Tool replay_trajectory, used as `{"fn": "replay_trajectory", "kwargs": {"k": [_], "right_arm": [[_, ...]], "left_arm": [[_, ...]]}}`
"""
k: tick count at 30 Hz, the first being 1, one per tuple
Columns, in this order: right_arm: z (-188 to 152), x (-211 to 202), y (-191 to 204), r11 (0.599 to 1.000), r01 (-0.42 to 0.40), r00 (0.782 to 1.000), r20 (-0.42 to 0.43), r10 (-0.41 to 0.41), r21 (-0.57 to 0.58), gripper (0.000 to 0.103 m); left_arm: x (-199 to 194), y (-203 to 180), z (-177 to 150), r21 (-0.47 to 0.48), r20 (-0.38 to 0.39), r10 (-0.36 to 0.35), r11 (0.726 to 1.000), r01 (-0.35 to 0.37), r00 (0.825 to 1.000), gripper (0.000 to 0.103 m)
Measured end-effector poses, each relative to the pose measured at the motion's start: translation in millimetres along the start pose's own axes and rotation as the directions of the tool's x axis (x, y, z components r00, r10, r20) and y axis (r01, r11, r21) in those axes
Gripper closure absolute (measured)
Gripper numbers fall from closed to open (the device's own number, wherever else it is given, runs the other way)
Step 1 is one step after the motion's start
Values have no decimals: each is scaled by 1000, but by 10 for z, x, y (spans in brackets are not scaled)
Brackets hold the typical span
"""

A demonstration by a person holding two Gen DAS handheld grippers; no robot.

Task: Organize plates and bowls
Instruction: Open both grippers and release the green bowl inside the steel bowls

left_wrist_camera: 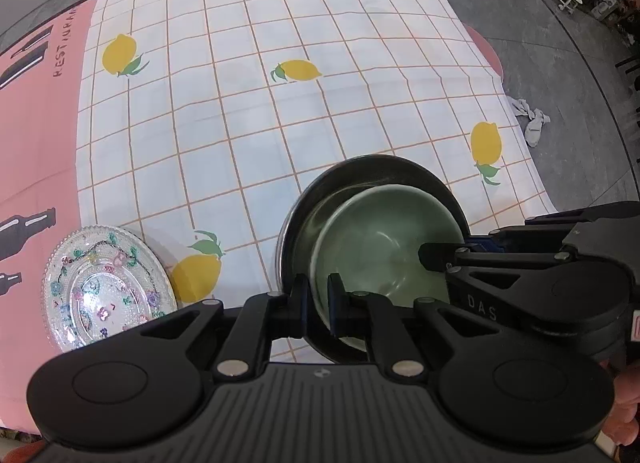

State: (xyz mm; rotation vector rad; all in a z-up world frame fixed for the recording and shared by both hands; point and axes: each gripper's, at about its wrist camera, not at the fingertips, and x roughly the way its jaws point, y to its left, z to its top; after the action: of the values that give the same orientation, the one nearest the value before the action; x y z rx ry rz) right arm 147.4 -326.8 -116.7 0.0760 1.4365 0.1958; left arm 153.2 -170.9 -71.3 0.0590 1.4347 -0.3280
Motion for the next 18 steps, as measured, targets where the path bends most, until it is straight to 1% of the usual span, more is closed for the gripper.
{"fn": "replay_trajectory", "kwargs": {"k": [5, 8, 13, 18], "right_arm": [[1, 2, 2, 1000, 2, 1000, 1, -2, 1, 97], [0, -5, 8, 1000, 3, 1000, -2, -3, 0, 94], [-8, -56, 24, 1000, 13, 1000, 10, -13, -10, 94], [-21, -155, 59, 999, 15, 999, 30, -14, -28, 84]], "left_arm": [[-17, 0, 16, 0, 3, -5, 1000, 5, 1000, 93], [-38, 0, 11, 4, 11, -10, 1000, 10, 1000, 93], [-76, 5, -11, 11, 19, -13, 1000, 12, 1000, 93], [-166, -2, -35, 32, 46, -14, 999, 12, 999, 92]]}}
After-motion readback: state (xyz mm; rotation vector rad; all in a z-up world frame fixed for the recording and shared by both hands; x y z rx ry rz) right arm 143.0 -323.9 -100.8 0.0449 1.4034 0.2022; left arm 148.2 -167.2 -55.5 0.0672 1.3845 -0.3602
